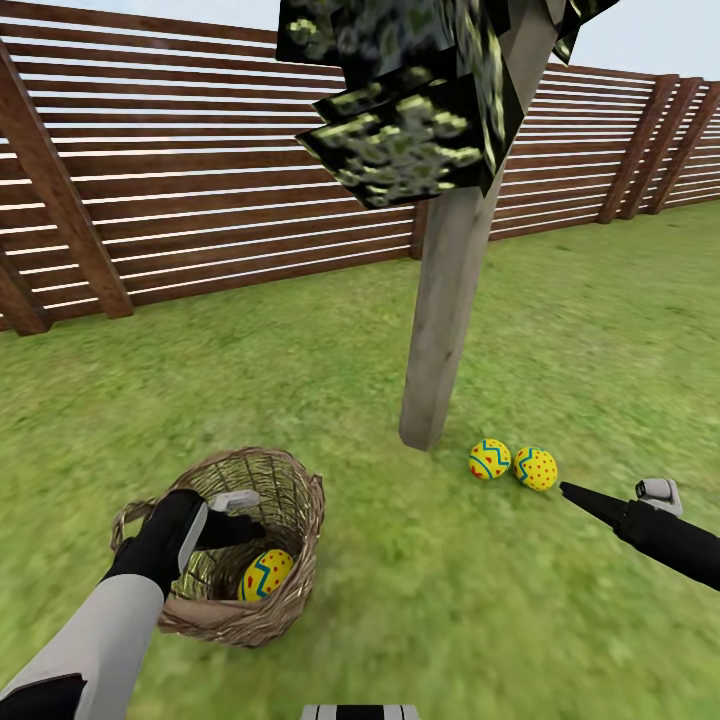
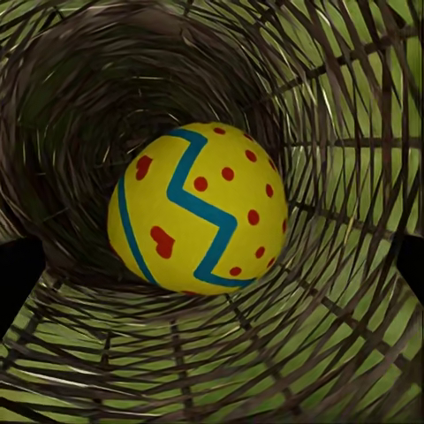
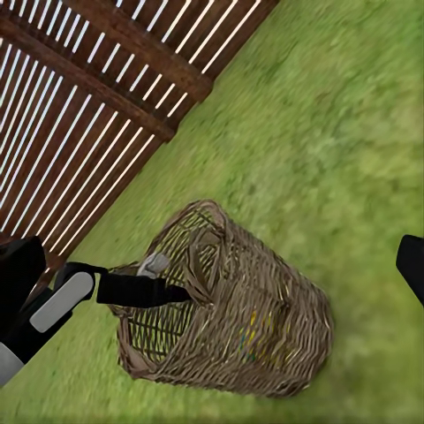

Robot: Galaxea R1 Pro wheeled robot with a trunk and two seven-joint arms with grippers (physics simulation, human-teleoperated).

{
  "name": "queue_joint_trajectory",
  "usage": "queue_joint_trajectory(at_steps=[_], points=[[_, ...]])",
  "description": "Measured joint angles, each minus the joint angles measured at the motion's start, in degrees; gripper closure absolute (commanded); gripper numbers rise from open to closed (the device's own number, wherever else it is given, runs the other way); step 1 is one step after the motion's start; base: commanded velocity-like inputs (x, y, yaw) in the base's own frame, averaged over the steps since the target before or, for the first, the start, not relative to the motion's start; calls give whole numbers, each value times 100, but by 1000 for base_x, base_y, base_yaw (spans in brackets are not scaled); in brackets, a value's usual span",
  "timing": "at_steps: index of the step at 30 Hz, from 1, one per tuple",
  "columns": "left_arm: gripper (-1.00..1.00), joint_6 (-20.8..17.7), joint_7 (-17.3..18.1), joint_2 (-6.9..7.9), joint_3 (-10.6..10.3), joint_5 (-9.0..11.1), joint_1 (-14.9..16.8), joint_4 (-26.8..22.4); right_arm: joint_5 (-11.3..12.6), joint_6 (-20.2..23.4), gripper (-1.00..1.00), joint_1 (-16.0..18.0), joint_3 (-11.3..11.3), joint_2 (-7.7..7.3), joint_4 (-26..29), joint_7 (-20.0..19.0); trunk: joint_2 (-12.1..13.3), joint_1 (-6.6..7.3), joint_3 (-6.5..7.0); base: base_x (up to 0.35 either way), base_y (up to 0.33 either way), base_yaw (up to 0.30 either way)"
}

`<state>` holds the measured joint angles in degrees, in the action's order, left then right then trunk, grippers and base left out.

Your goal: Take the three Easter eggs out of the wicker basket on the lawn in the garden, then place them on the lawn next to a single tree (choose any tree) so that all three eggs are next to the same tree and none are left in the basket.

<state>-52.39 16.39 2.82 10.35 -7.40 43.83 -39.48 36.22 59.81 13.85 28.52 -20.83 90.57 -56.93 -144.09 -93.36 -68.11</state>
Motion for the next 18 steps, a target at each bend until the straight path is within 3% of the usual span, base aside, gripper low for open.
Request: queue_joint_trajectory(at_steps=[18], points=[[-100,-18,51,-7,-3,4,0,237,0,0,-100,0,0,0,-3,-2,0,0,0,29,3,0]])
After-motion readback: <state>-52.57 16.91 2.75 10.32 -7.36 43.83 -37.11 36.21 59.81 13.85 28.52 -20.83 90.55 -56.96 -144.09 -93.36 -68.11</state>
